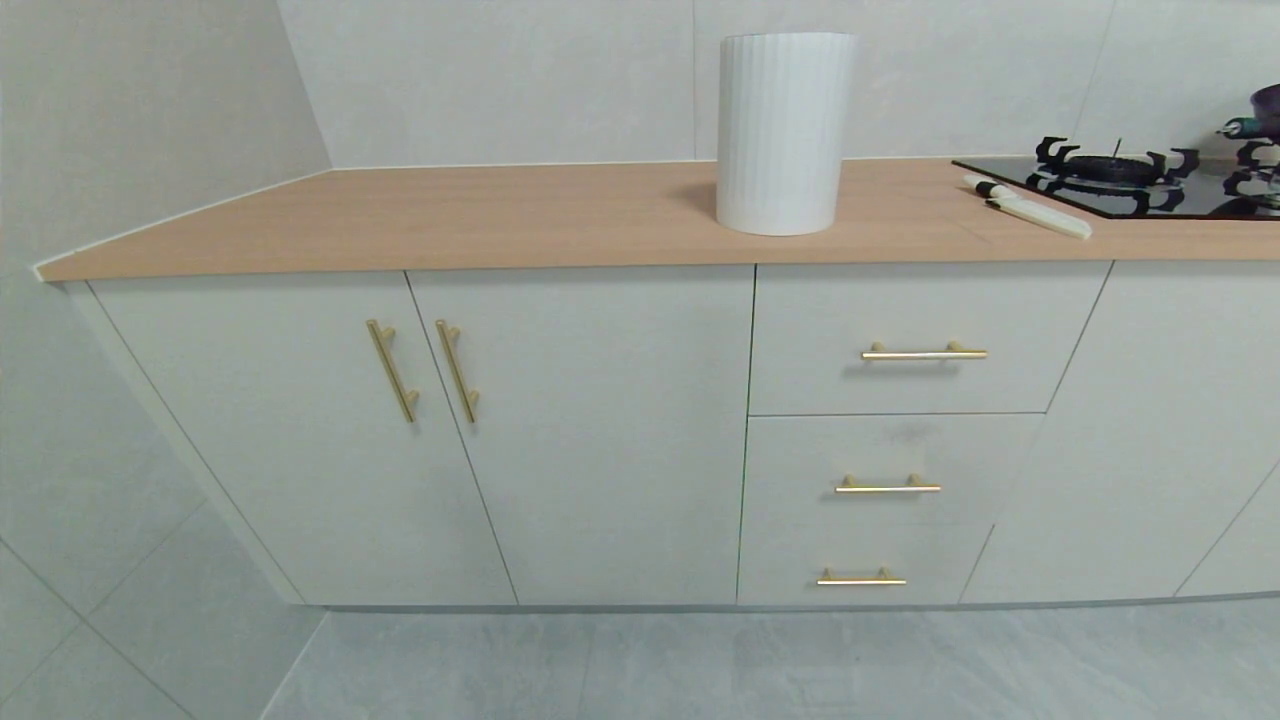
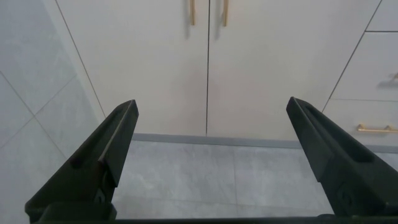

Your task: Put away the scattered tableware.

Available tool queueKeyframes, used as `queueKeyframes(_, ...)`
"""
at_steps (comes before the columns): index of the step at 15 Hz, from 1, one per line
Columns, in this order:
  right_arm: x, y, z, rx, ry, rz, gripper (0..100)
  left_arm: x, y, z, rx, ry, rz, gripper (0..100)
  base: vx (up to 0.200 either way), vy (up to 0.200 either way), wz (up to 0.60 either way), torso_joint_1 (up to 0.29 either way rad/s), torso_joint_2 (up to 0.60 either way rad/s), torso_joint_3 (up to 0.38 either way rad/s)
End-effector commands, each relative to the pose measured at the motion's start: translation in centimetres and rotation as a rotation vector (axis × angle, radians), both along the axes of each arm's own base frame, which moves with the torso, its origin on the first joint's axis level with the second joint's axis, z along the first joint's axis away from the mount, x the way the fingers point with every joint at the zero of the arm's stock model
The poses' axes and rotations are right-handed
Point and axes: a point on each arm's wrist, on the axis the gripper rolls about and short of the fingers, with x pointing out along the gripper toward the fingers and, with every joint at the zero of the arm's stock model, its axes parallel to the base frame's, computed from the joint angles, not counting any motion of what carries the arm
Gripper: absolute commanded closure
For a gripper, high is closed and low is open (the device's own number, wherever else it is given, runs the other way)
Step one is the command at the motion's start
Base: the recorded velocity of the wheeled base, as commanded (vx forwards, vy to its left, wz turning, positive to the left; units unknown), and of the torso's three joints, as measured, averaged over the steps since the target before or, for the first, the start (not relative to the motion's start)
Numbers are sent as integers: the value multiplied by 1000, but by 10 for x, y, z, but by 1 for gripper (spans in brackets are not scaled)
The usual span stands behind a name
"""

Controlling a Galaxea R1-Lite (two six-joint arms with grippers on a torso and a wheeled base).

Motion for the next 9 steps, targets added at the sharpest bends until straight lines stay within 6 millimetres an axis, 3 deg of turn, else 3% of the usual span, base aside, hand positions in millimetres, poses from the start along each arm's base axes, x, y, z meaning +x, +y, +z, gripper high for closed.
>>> queueKeyframes(1,0,0,0,0,5,0,0,0,0,0,-1,1,0,0,0,0,0,0,0,0)
queueKeyframes(8,0,0,0,0,5,0,0,0,0,0,1,0,0,0,0,0,0,0,0,0)
queueKeyframes(9,0,0,0,0,5,0,0,0,0,0,1,0,0,0,200,0,0,2,2,2)
